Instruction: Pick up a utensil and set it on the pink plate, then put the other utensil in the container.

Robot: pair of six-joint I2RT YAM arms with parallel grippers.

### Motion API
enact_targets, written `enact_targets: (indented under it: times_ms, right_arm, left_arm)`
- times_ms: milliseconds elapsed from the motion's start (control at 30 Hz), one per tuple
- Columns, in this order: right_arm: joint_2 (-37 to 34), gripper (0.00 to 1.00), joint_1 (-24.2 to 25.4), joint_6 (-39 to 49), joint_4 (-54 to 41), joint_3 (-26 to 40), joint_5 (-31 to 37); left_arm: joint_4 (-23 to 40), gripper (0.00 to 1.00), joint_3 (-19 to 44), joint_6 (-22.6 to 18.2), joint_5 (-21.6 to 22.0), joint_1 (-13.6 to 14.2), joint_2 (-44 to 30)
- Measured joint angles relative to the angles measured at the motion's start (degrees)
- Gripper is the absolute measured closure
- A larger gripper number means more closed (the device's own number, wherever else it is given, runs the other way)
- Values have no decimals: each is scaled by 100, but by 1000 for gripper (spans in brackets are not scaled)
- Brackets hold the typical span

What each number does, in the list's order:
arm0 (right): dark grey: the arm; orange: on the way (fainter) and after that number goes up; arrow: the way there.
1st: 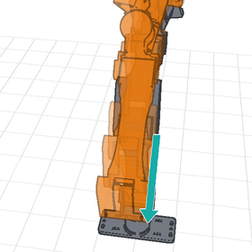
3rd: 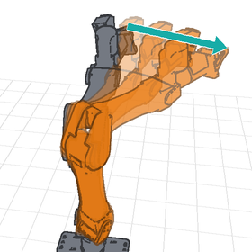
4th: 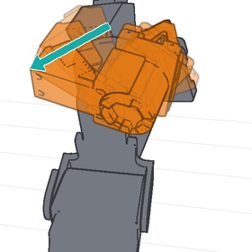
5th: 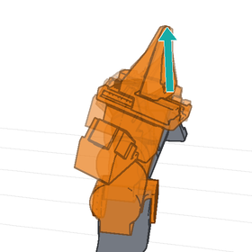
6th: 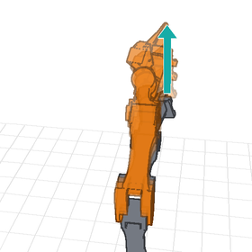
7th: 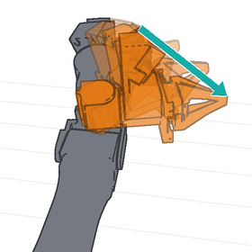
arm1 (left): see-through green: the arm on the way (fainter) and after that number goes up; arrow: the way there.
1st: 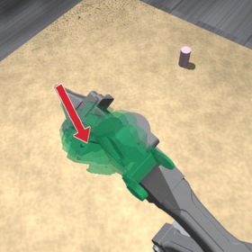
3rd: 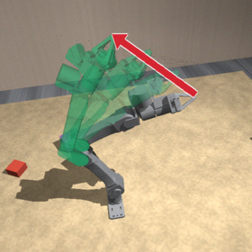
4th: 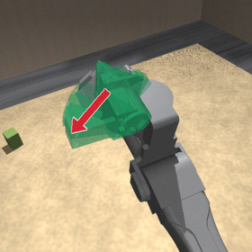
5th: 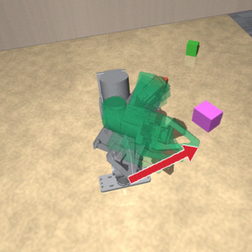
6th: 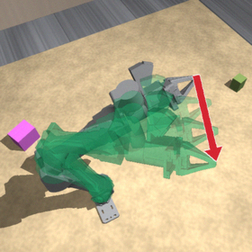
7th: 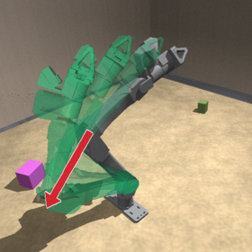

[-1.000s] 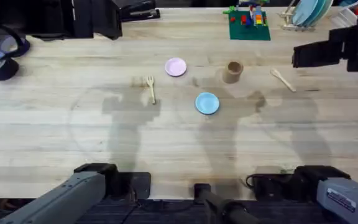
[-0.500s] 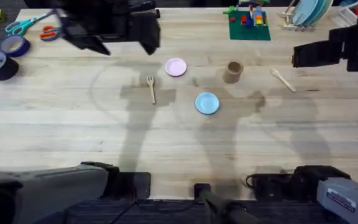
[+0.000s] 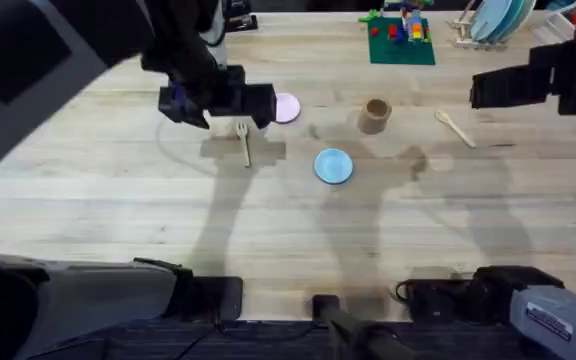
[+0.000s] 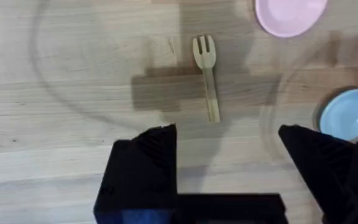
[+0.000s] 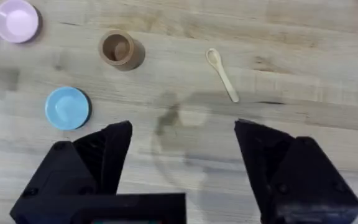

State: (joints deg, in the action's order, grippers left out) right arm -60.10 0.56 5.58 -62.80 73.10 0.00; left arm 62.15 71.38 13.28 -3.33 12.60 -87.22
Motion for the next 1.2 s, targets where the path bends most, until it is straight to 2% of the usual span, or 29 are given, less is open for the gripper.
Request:
enact_targets:
  times_ms: [333, 600, 867, 1200]
  right_arm:
    - [1, 7, 0, 0, 1, 0, 1]
    - [1, 7, 0, 0, 1, 0, -1]
    - [1, 7, 0, 0, 1, 0, -1]
    - [1, 7, 0, 0, 0, 0, -1]
  left_arm:
    - [-873, 5, -847, 471, 51, 0, 0]
    - [-1163, 5, -949, 922, 317, 0, -123]
    - [-1486, 5, -949, 970, 318, 0, -1020]
    - [-1564, 6, -947, 992, 386, 2, -1071]
